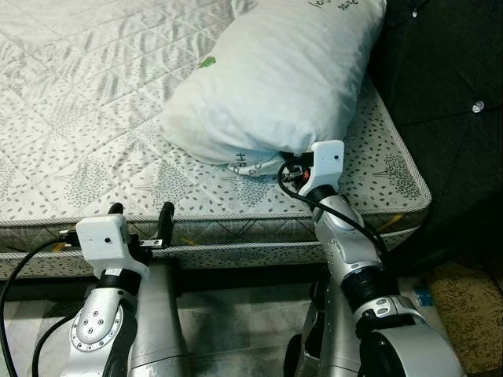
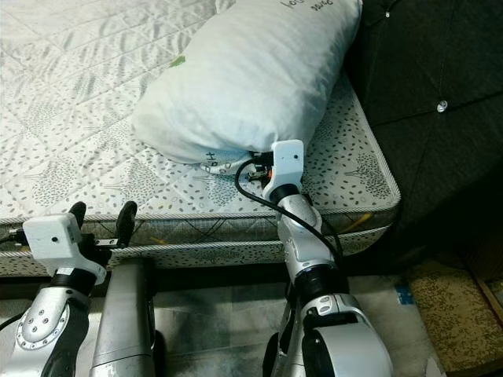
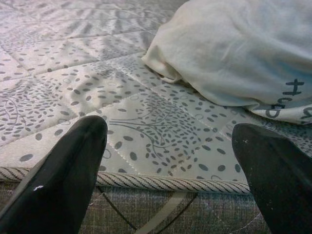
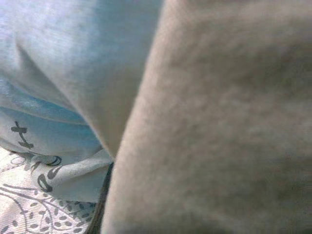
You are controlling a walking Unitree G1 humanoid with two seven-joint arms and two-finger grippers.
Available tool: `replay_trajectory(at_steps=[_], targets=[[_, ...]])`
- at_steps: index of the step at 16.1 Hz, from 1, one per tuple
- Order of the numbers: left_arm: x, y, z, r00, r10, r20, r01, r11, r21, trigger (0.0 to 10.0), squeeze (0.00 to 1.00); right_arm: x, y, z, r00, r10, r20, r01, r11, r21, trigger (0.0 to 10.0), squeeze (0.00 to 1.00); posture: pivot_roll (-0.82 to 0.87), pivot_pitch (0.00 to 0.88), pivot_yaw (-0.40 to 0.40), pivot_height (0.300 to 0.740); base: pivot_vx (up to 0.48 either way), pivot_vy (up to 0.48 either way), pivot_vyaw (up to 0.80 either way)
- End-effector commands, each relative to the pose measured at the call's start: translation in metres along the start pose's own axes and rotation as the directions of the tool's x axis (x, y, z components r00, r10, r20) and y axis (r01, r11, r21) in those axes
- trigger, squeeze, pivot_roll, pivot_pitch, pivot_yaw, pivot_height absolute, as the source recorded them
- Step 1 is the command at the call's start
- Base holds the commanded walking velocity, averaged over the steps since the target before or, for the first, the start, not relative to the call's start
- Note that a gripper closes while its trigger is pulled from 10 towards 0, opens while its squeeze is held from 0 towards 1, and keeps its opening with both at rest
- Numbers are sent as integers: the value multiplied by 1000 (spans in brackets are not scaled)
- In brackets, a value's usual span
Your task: Clean up the room
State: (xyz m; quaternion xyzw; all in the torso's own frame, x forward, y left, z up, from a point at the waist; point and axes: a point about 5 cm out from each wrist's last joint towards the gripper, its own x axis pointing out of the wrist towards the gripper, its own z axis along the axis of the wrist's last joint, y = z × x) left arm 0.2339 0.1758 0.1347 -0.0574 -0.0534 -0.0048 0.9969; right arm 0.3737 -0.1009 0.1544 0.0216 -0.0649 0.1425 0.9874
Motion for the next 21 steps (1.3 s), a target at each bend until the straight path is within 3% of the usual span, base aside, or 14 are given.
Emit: replay_trajectory(at_steps=[1, 3, 7, 12, 15, 18, 20, 21], targets=[[-1, 0, -4, 1000, -5, -15, 5, 1000, 7, 10000, 0, 5, -21, 20, 995, -73, 71, 76, 996, -35, 0, 0, 156, 165, -68, 463, 0, 0, 0], [1, 0, -4, 1000, -5, -10, 5, 1000, 6, 10000, 0, 5, -34, 25, 992, -102, 79, 108, 992, -62, 0, 0, 156, 164, -68, 463, 0, 0, 0], [2, -2, -6, 1000, -7, -12, 7, 1000, 3, 10000, 0, 0, -77, 35, 970, -234, 68, 241, 962, -125, 0, 0, 145, 160, -67, 463, 0, 0, 0], [5, -3, -7, 1000, -22, -13, 22, 1000, 3, 10000, 0, -10, -148, 86, 871, -464, 159, 486, 863, -141, 0, 0, 134, 160, -54, 463, 0, 0, 0], [7, -3, -7, 1000, -27, -12, 27, 1000, 5, 10000, 0, -20, -169, 102, 826, -527, 199, 556, 821, -132, 0, 0, 131, 161, -51, 463, 0, 0, 0], [5, -4, -8, 999, -33, -17, 33, 999, 5, 10000, 0, -33, -181, 92, 799, -571, 189, 597, 791, -135, 0, 0, 130, 165, -47, 463, 0, 0, 0], [5, -3, -8, 999, -35, -20, 35, 999, 10, 10000, 0, -54, -193, 71, 762, -631, 145, 647, 740, -182, 0, 0, 122, 175, -41, 463, 0, 0, 0], [5, -2, -7, 999, -36, -19, 36, 999, 11, 10000, 0, -58, -193, 65, 765, -629, 138, 643, 739, -199, 0, 0, 118, 182, -39, 463, 0, 0, 0]])
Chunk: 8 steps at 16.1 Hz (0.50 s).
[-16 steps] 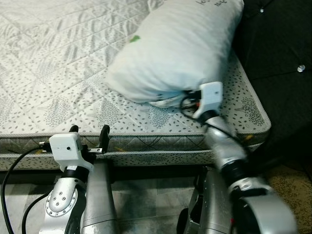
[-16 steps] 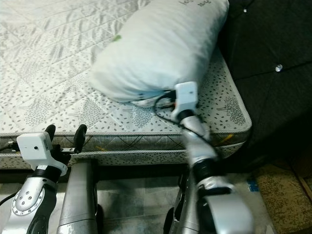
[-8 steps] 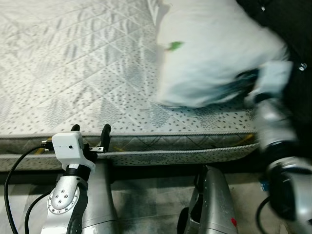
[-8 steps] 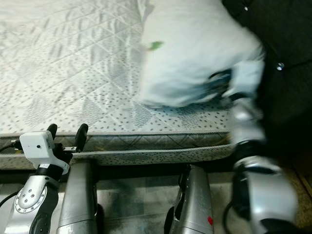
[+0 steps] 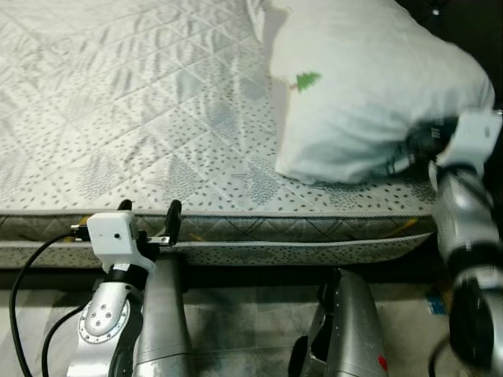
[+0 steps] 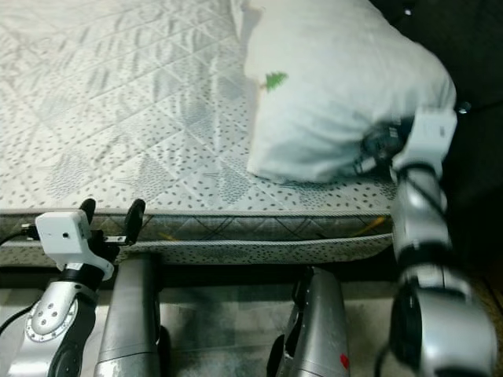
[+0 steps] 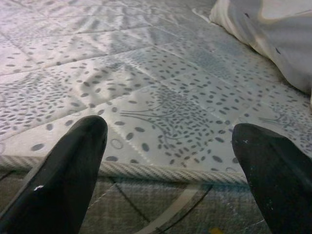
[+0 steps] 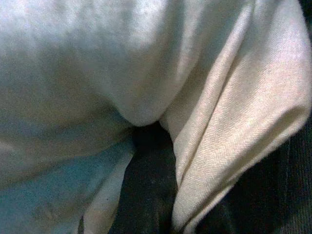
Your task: Clean up the room
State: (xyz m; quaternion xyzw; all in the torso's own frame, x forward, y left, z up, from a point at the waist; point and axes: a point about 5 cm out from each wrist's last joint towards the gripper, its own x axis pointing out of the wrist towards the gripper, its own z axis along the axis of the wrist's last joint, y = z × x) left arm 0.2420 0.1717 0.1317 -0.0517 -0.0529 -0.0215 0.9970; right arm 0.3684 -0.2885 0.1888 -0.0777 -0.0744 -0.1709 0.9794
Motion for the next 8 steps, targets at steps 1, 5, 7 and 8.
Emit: replay_trajectory(at_steps=[1, 5, 7, 8], targets=[[-3, 2, -2, 1000, -4, -16, 4, 1000, 5, 10000, 0, -5, -21, 5, 997, -69, 45, 70, 997, -22, 0, 0, 115, 186, -37, 463, 0, 0, 0], [-4, 4, -2, 999, -20, -29, 20, 1000, 10, 10000, 0, -40, -28, -2, 996, -48, 80, 55, 994, -93, 0, 0, 88, 203, -20, 463, 0, 0, 0], [-2, 3, -3, 999, -31, -33, 31, 999, 8, 10000, 0, -52, -35, 1, 995, -66, 82, 74, 992, -107, 0, 0, 70, 204, -9, 463, 0, 0, 0], [0, 0, -3, 999, -42, -33, 42, 999, 6, 10000, 0, -56, -38, 3, 994, -66, 90, 76, 990, -115, 0, 0, 66, 203, -6, 463, 0, 0, 0]])
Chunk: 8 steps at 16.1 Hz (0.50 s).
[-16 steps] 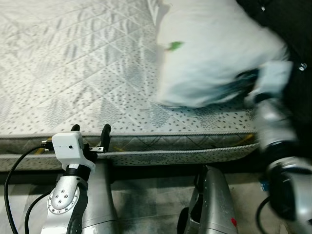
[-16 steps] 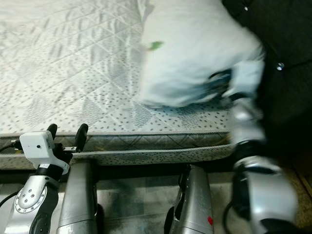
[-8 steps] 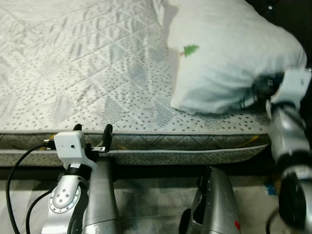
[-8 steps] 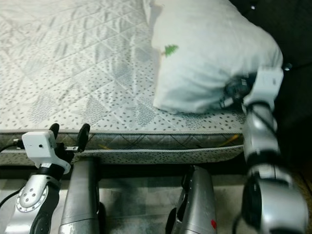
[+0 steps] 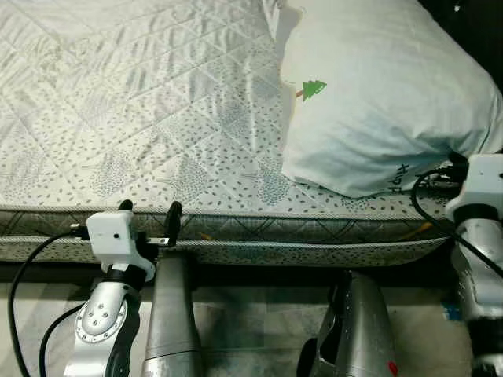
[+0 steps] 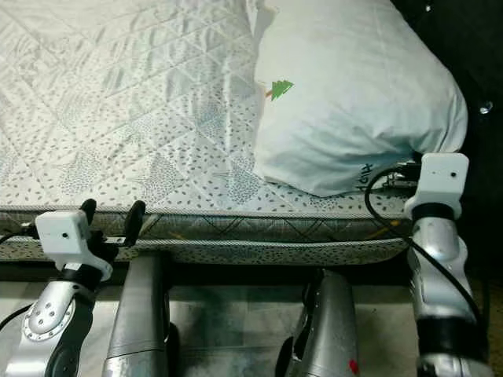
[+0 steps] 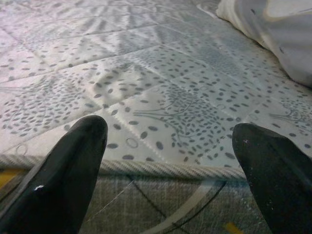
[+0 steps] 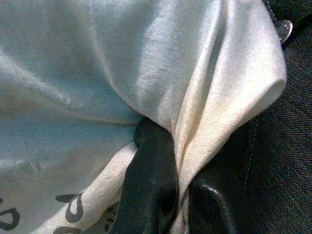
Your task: Clean up the room
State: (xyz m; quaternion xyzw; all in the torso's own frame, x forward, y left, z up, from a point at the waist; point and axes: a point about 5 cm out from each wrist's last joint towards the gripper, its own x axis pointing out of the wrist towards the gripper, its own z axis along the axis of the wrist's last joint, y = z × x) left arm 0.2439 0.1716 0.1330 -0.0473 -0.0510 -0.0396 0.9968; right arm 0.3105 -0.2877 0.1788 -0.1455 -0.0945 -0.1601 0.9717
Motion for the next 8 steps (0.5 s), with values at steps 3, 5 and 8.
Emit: replay_trajectory(at_steps=[3, 5, 8], targets=[[1, 0, -6, 999, -29, -33, 29, 1000, 2, 10000, 0, -30, -14, 7, 999, -35, 20, 37, 995, -93, 0, 0, 36, 201, 1, 463, 0, 0, 0], [2, -1, -7, 998, -53, -40, 53, 998, 14, 10000, 0, -64, 15, -7, 996, 83, -31, -86, 990, -114, 0, 0, 42, 196, -2, 463, 0, 0, 0], [4, 6, -4, 999, -36, -29, 37, 999, 27, 10000, 0, -97, 33, -11, 983, 169, -73, -176, 979, -103, 0, 0, 48, 185, -2, 463, 0, 0, 0]])
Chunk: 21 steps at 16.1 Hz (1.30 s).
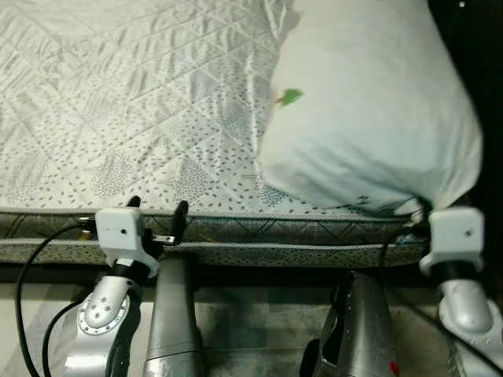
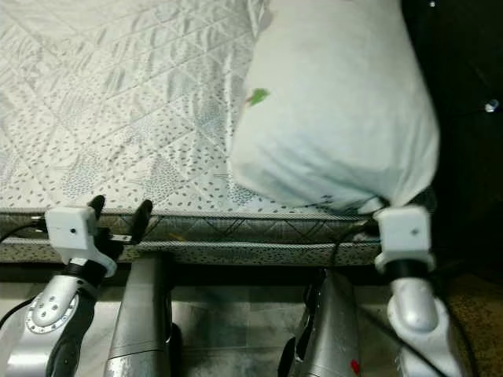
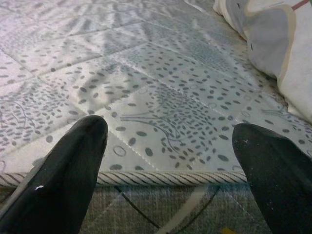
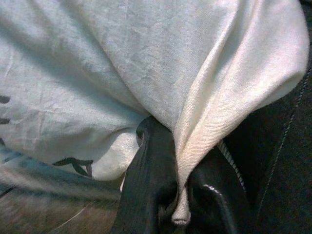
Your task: Clean up the room
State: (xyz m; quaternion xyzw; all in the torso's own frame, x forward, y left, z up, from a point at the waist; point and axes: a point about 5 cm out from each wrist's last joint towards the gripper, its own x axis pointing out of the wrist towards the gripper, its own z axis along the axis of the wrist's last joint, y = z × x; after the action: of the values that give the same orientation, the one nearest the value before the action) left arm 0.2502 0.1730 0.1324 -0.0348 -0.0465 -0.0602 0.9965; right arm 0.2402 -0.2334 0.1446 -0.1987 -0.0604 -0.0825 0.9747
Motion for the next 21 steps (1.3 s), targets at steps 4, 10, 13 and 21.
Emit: replay_trajectory(at_steps=[4, 10, 13, 21], targets=[[1, 1, -5, 1000, -12, -16, 12, 1000, 3, 10000, 0, -31, -4, -16, 994, 8, -113, -12, 999, -40, 0, 0, 31, 174, 3, 463, 0, 0, 0], [5, 0, -4, 1000, -22, -9, 22, 1000, 2, 10000, 0, 15, -18, -14, 996, -43, -73, 41, 999, -27, 0, 0, 35, 170, 13, 463, 0, 0, 0], [3, 4, -3, 1000, 4, -1, -4, 1000, 9, 10000, 0, 66, -59, 6, 985, -173, 6, 173, 983, -64, 0, 0, 55, 160, 3, 463, 0, 0, 0], [1, 6, -1, 1000, 19, 6, -19, 1000, 14, 10000, 0, 98, -97, 10, 952, -304, 22, 305, 951, -50, 0, 0, 76, 163, -1, 463, 0, 0, 0]])
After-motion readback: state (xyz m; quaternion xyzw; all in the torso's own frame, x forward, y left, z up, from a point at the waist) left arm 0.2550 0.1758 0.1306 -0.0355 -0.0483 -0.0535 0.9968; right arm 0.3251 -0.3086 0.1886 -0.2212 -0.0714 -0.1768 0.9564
